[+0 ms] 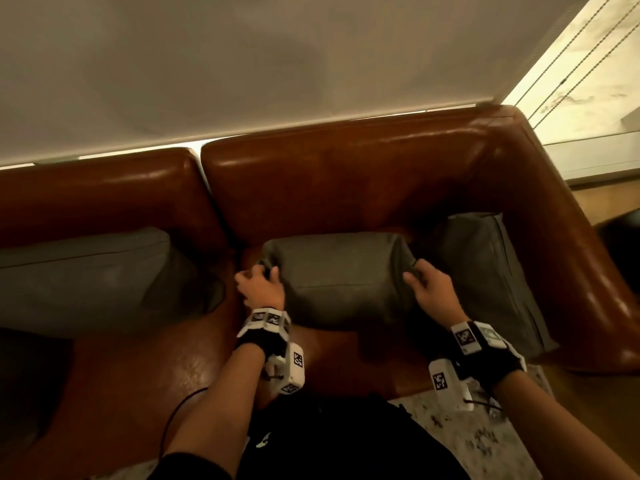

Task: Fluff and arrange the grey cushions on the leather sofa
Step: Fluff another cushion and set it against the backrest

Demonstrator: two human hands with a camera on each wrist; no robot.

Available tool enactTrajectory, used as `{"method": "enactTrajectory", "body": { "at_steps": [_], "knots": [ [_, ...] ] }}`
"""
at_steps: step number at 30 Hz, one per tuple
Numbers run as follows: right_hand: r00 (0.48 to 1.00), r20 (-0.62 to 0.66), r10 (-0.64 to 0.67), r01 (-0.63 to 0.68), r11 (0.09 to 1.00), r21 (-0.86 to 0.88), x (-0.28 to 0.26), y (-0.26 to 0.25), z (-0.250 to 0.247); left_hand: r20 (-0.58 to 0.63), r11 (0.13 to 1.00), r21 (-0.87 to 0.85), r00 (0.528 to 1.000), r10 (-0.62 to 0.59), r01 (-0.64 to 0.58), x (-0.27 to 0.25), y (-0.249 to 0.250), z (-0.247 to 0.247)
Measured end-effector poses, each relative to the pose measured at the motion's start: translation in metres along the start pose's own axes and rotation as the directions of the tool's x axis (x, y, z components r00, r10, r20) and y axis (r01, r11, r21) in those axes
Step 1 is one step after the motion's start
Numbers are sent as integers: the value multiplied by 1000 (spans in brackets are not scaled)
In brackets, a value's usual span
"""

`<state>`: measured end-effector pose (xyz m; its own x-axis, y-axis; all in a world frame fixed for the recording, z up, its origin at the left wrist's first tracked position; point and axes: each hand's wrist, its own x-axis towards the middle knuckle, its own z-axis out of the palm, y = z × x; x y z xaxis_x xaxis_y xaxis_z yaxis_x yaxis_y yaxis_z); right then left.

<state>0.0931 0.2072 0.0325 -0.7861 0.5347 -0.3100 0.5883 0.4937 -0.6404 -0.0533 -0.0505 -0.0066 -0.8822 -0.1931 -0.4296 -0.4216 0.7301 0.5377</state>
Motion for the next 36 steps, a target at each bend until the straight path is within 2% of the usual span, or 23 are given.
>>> {"method": "enactTrajectory", "body": {
  "at_steps": [2,5,7,9,12,15,21,23,27,33,36],
  "knots": [
    [999,-37,10,-8,999,47,-2,6,-5,-80,999,-45,997,-22,18,14,-11,-20],
    [970,-122,211,-191,969,157,3,25,-11,-172,968,-228,983,69,-107,28,-26,-55],
    [930,-116,348,-319,924,213,10,34,-10,-140,890,-453,990,-15,-50,39,-27,-76],
    [918,-86,387,-360,905,226,13,36,-8,-27,849,-528,998,-55,33,49,-32,-88],
    [930,-68,361,-339,915,220,16,28,-8,122,923,-386,992,39,11,46,-37,-87],
    [945,-88,315,-292,934,204,20,13,-6,227,986,-129,964,135,-108,25,-40,-63],
    [975,-95,201,-194,978,82,20,-7,-7,48,958,-86,960,277,-273,12,-21,-35],
    [979,-112,168,-167,986,15,23,-2,-17,19,958,-132,966,259,-254,13,-20,-40],
    [978,-122,169,-177,983,-50,27,7,-25,79,978,-130,981,175,-164,7,-16,-41],
    [962,-125,242,-239,970,44,27,3,-24,160,978,-196,982,99,-66,17,-8,-45],
    [961,-127,245,-240,969,57,25,5,-32,209,986,-126,969,131,-106,23,-16,-47]
  ]
}}
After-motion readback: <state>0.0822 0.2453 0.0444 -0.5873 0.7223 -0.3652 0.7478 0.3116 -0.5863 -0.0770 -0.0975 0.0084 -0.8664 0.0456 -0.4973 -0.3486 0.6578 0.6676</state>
